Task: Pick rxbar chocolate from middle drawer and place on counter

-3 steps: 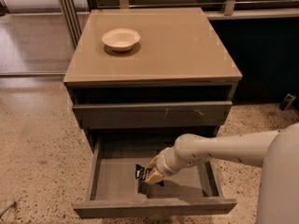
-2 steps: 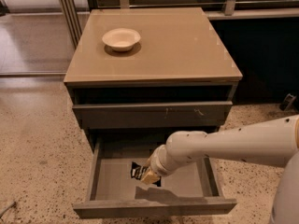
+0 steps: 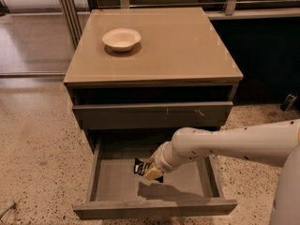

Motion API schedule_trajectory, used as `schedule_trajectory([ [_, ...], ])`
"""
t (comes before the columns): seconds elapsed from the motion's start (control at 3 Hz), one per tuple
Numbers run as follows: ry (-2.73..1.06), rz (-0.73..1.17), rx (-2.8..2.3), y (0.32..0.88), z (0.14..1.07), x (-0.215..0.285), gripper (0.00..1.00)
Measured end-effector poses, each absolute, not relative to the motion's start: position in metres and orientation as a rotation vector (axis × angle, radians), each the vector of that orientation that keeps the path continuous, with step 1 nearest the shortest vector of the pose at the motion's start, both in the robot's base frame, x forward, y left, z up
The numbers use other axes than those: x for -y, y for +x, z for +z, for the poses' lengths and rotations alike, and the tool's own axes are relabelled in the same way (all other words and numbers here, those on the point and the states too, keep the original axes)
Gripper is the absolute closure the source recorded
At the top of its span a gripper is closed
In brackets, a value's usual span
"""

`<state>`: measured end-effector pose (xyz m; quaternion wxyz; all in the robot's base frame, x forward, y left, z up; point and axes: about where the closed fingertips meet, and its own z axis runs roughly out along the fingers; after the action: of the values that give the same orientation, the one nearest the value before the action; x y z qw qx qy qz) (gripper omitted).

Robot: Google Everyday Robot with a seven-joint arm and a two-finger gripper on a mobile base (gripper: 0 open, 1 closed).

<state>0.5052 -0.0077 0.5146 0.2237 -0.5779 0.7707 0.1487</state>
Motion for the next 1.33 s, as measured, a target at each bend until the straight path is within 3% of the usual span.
schedule_trajectory([
  [1.0, -1.489, 0.442, -2.107, 0.626, 0.597, 0.073, 1.00],
  [1.33, -1.473, 0.495, -2.096, 0.636, 0.622, 0.073, 1.00],
])
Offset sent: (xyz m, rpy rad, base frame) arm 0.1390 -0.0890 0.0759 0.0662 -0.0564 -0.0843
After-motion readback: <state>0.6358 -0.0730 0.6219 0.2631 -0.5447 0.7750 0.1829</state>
